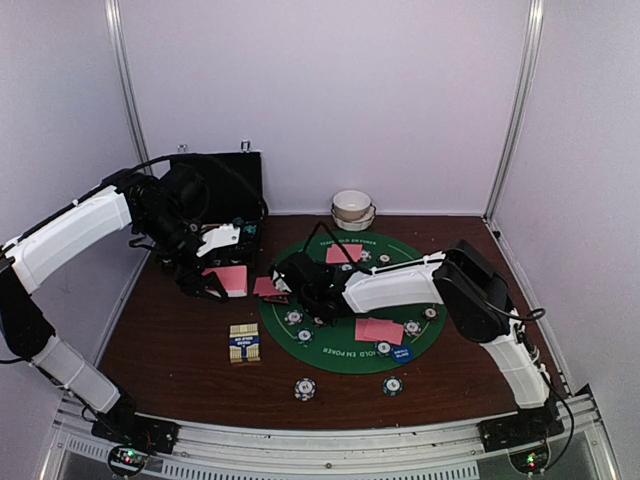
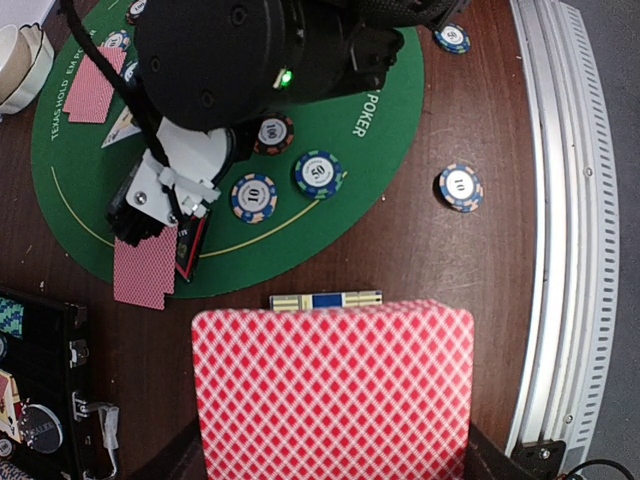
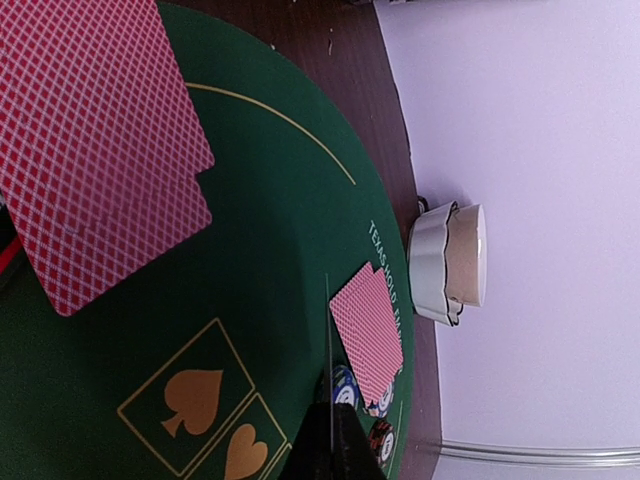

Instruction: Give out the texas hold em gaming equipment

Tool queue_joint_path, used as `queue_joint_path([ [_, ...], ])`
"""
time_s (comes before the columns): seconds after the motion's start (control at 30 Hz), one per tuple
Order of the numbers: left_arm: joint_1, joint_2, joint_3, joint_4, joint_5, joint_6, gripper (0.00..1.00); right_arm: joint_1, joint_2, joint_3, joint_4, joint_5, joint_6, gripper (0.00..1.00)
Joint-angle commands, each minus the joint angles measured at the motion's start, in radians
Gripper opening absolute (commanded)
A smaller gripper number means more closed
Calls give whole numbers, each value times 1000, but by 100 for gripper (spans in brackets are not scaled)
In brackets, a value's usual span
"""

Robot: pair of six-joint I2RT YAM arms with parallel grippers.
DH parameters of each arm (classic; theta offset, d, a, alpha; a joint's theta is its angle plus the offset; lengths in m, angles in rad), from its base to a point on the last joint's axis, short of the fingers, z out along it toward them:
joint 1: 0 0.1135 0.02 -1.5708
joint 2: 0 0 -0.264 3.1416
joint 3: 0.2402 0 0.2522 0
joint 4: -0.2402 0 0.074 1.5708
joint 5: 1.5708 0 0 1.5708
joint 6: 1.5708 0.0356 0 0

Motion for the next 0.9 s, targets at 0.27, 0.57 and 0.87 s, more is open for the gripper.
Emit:
queue_joint_path([
  [0.27, 7, -26, 11, -1, 10, 10, 29, 1, -2, -38, -64, -51, 78, 0],
  [0.57, 7, -29, 17, -5, 23, 10, 29, 4, -39, -84, -83, -102, 129, 44],
  [0.87, 7, -27, 17, -7, 24, 12, 29, 3, -69, -84, -122, -126, 168, 59],
])
